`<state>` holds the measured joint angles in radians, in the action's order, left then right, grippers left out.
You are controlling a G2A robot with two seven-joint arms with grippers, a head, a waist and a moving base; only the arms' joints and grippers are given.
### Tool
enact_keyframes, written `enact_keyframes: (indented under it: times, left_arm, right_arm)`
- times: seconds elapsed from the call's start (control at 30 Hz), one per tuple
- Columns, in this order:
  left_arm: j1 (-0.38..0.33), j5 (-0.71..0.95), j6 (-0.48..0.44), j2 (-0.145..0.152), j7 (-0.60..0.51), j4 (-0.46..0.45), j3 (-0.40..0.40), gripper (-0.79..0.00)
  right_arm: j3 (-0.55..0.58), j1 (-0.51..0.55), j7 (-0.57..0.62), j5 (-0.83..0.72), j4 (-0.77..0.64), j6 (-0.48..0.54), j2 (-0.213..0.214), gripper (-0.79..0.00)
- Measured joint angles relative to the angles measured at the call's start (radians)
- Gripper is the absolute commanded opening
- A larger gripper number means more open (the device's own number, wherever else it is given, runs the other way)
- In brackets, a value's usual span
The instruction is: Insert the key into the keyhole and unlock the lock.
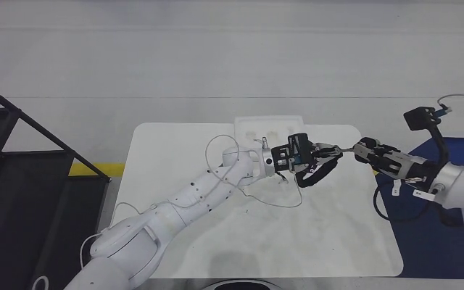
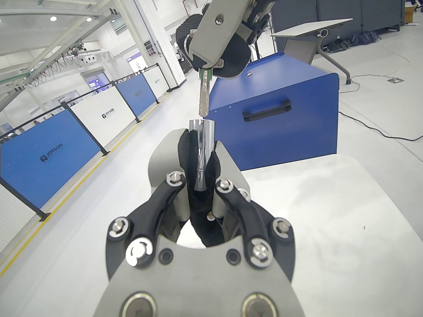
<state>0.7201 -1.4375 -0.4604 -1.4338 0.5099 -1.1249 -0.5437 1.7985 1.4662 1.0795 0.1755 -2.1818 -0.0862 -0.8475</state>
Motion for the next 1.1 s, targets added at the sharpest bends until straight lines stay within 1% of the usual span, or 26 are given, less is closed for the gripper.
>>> enact_keyframes:
  times: [0.47,1.1]
  left_arm:
    - [0.008,-0.021,-0.030,-0.016,-0.002,0.015,-0.023,-0.785]
    - [0.028,-0.053,-0.065,-0.030,0.013,-0.001,-0.050,-0.785]
  right_arm:
    - [-0.024,-0.017,0.006,0.019,0.022,0.020,0.007,-0.785]
    - [-0.063,-0.031,0.016,0.016,0.055,0.028,0.014,-0.785]
